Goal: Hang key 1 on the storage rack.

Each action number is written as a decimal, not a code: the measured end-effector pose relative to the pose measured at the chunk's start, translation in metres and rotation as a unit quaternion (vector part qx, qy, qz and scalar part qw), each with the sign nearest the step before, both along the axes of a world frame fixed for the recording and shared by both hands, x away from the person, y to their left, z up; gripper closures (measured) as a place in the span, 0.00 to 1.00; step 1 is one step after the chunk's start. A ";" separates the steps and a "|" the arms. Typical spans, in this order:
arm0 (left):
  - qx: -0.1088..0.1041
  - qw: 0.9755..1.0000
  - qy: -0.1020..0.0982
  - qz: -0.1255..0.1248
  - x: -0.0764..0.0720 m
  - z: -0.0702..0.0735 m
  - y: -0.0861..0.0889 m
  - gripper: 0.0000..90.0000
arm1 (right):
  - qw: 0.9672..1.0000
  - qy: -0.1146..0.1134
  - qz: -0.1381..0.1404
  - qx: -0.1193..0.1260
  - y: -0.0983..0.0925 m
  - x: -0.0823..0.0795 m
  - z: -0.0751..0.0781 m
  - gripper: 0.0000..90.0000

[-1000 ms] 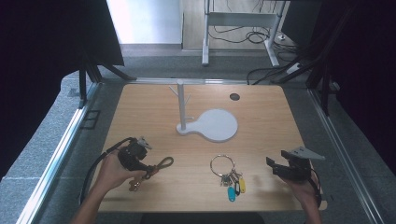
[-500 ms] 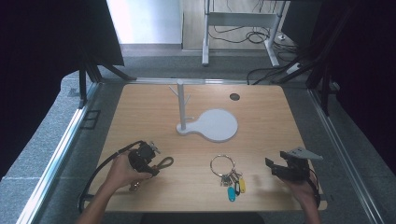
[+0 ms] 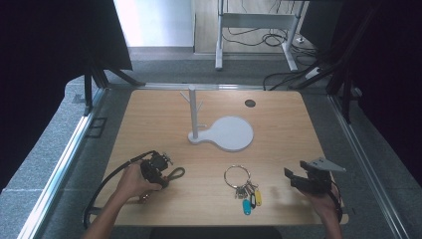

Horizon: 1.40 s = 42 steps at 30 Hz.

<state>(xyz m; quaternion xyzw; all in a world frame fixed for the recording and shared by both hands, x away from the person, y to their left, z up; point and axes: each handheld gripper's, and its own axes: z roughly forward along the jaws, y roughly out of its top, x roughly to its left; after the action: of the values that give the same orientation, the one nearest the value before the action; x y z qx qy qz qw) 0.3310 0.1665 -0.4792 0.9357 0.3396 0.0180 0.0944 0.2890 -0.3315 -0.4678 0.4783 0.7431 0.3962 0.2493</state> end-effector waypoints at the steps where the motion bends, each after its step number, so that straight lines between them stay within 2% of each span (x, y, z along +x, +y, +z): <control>1: 0.001 1.000 0.005 -0.007 0.000 0.001 -0.002 0.66 | 1.000 0.001 -0.001 -0.001 -0.001 0.000 0.000 0.33; 5: -0.002 1.000 0.013 -0.008 0.002 0.001 -0.001 0.73 | 1.000 0.005 0.002 -0.004 0.001 0.000 -0.001 0.33; 13: 0.004 1.000 0.016 -0.015 0.003 0.002 -0.002 0.74 | 1.000 0.005 0.002 -0.006 0.001 0.000 -0.001 0.34; 17: -0.034 0.999 0.003 -0.004 0.006 0.016 0.008 0.74 | 1.000 0.004 -0.002 -0.005 -0.001 0.000 -0.001 0.34; 19: -0.058 0.998 -0.007 -0.004 0.006 0.026 0.014 0.75 | 1.000 0.004 -0.002 -0.005 -0.002 0.000 -0.001 0.35; 26: -0.109 0.993 -0.035 0.006 0.008 0.058 0.029 0.75 | 1.000 0.005 0.000 -0.008 0.001 0.000 -0.002 0.35; 30: -0.126 0.991 -0.051 0.009 0.010 0.070 0.033 0.75 | 1.000 0.006 0.001 -0.009 0.001 0.000 -0.003 0.35; 34: -0.132 0.989 -0.063 0.011 0.011 0.077 0.036 0.75 | 1.000 0.006 -0.001 -0.009 0.000 0.000 -0.003 0.36; 42: -0.138 0.988 -0.066 0.013 0.016 0.089 0.036 0.75 | 1.000 0.006 0.002 -0.009 0.001 0.000 -0.003 0.36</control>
<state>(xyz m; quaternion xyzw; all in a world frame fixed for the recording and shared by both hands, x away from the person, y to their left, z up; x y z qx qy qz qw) 0.3473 0.2028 -0.3898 0.9059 0.3438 0.0338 0.2450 0.2889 -0.3309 -0.4709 0.4766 0.7492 0.3868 0.2486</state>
